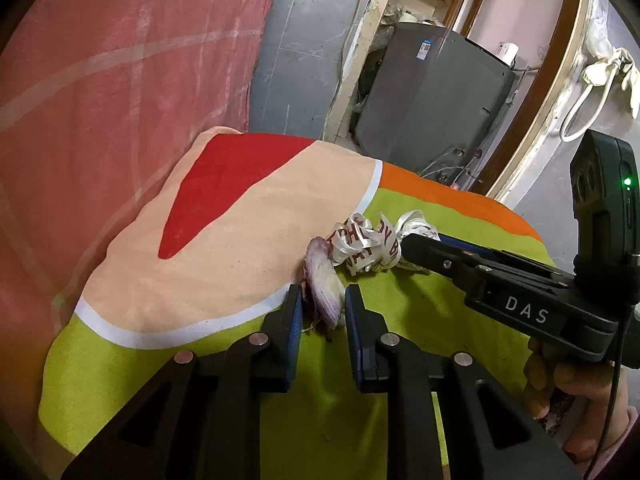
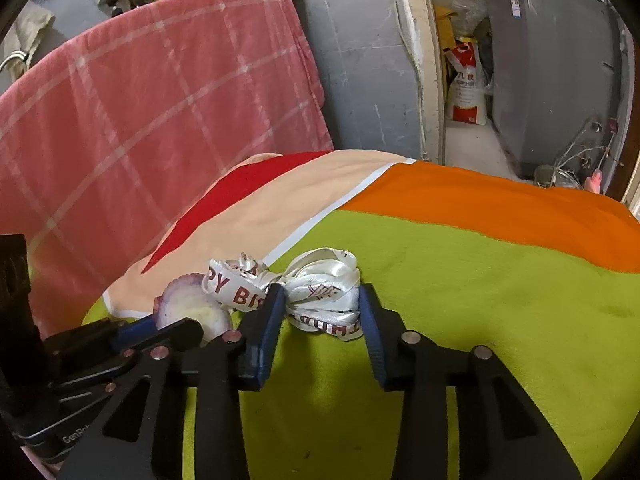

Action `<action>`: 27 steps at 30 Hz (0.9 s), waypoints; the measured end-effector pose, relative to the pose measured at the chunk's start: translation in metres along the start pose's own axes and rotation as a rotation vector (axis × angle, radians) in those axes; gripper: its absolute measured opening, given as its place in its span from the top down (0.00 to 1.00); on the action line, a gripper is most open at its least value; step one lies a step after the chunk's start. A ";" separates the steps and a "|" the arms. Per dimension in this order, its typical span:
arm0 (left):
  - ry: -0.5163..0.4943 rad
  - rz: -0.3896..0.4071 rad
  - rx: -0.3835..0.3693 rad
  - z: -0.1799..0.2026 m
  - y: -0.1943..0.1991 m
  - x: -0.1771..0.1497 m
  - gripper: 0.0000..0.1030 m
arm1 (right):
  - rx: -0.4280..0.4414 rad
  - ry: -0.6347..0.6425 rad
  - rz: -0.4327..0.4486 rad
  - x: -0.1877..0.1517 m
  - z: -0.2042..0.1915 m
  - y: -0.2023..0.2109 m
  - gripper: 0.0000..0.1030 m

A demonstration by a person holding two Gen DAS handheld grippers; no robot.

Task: Collect trash
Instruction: 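Grasp the pink shell with the left gripper while the right gripper grasps the white ribbon wrapper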

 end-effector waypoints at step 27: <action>-0.047 0.048 -0.011 0.031 0.021 -0.009 0.89 | -0.098 0.034 0.184 -0.017 0.005 0.077 0.95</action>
Point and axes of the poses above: each gripper's, at about its wrist camera, not at the fingertips, and y roughly against the way its jaws point, z to its right, x to its top, the point moved 7 cm from there along -y, roughly the way its jaws point, and after that the axes turned 1 degree about -x, right-handed, at the moved point
